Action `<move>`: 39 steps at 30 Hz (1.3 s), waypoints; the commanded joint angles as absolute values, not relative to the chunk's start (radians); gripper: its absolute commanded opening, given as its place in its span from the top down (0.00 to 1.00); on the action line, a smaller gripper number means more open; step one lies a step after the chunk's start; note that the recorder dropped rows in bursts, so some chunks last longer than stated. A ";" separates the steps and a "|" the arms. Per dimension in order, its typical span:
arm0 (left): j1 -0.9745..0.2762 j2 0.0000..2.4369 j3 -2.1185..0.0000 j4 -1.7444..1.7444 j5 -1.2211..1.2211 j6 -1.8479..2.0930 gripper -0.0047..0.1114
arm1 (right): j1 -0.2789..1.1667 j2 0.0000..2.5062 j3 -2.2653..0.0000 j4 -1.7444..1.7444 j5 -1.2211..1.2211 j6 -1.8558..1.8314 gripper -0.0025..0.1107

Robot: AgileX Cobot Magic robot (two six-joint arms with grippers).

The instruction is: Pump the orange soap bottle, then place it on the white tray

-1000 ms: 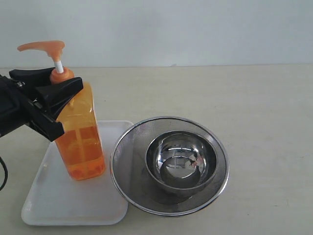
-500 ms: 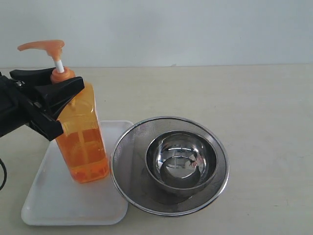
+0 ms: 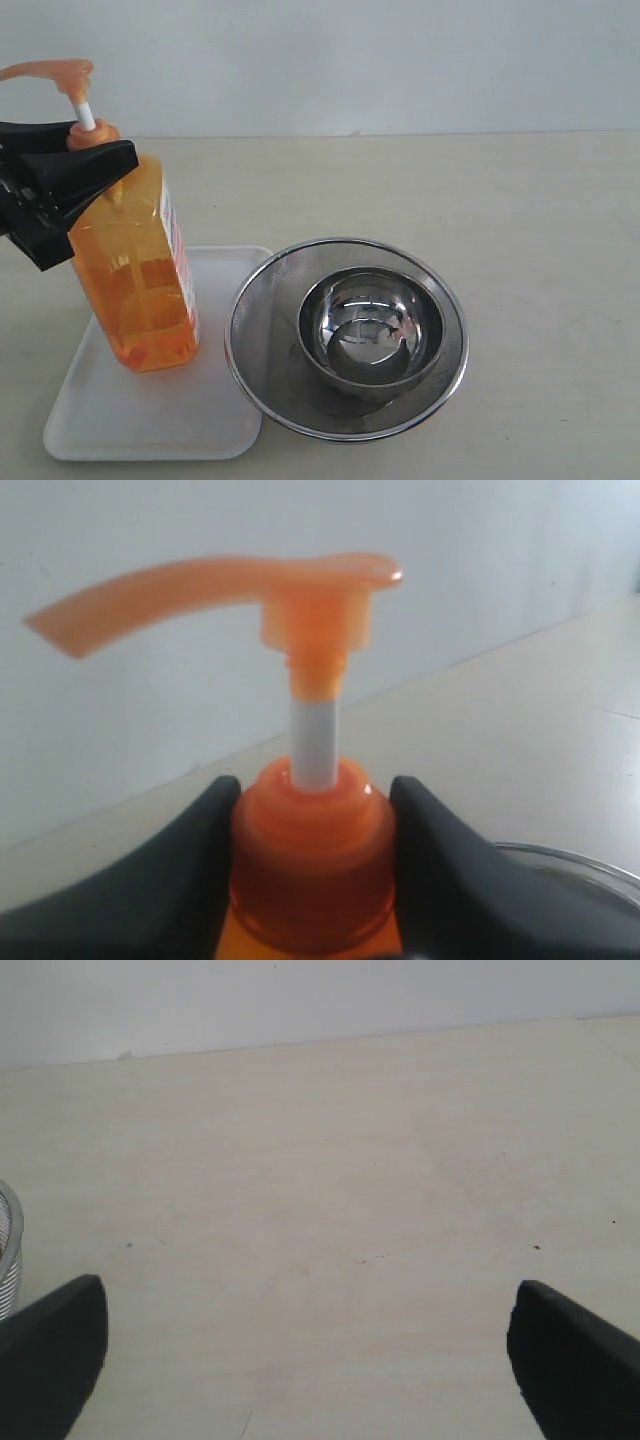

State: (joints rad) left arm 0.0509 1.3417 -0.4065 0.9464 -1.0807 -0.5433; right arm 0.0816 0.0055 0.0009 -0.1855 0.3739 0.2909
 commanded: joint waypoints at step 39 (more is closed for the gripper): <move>0.089 1.404 -0.486 1.140 -1.150 -0.601 0.92 | 0.080 0.000 0.000 -0.191 0.371 0.292 0.05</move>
State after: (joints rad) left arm 0.0855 1.4085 -0.4730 1.1781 -1.1000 -0.6013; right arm 0.0816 0.0055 0.0009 -0.1855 0.3739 0.2928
